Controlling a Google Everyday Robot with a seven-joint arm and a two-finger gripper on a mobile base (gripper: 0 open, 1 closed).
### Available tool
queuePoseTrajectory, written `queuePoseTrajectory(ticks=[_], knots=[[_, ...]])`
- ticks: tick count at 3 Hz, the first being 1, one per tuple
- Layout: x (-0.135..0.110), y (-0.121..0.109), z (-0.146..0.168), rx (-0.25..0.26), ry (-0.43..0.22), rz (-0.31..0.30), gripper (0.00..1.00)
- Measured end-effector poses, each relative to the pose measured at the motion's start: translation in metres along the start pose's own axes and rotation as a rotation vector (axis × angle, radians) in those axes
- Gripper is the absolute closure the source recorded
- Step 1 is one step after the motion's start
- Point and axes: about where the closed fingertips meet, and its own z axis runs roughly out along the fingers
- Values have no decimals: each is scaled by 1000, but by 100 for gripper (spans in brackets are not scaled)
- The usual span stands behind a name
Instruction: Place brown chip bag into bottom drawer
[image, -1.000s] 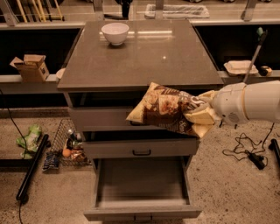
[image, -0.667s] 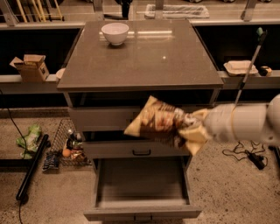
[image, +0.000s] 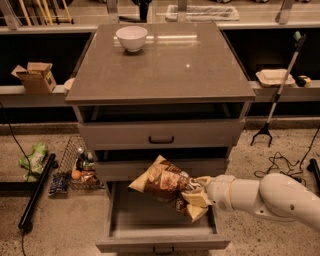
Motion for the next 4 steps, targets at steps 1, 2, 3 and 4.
queuePoseTrajectory(ticks=[1,2,3,4], knots=[[0,0,1,0,2,-1,100],[42,-4,27,-21,13,17,100],[123,-11,78,-52,36,44,100],[183,-22,125,-61,12,103,100]])
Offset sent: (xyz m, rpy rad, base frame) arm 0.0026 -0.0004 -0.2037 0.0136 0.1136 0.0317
